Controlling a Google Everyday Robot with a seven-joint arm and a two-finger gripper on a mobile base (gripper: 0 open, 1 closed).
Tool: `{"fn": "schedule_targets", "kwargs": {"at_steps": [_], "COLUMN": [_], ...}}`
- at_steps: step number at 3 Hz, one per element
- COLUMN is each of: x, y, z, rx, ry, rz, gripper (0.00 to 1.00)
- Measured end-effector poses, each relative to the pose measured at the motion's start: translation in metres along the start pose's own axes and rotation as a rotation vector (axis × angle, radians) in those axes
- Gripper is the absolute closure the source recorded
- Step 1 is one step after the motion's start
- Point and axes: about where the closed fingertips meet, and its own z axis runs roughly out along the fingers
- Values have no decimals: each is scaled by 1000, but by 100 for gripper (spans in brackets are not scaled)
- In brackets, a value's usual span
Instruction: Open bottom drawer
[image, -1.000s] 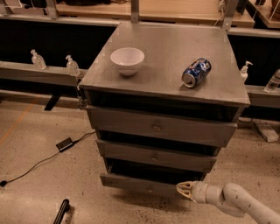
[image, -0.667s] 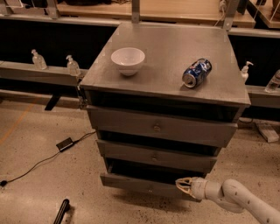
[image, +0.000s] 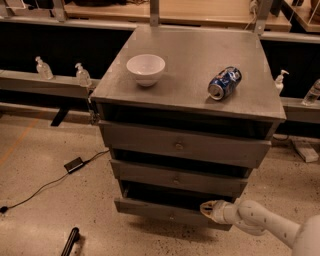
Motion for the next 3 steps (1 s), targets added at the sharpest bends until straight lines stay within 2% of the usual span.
{"fn": "schedule_targets", "kwargs": {"at_steps": [1,2,3], "x": [20,32,37], "y": [-3,-5,-6], "z": [23,39,45], "rx": [11,19,19], "ry": [87,124,133], "rz": [-7,-7,-1], "gripper": [100,100,100]}}
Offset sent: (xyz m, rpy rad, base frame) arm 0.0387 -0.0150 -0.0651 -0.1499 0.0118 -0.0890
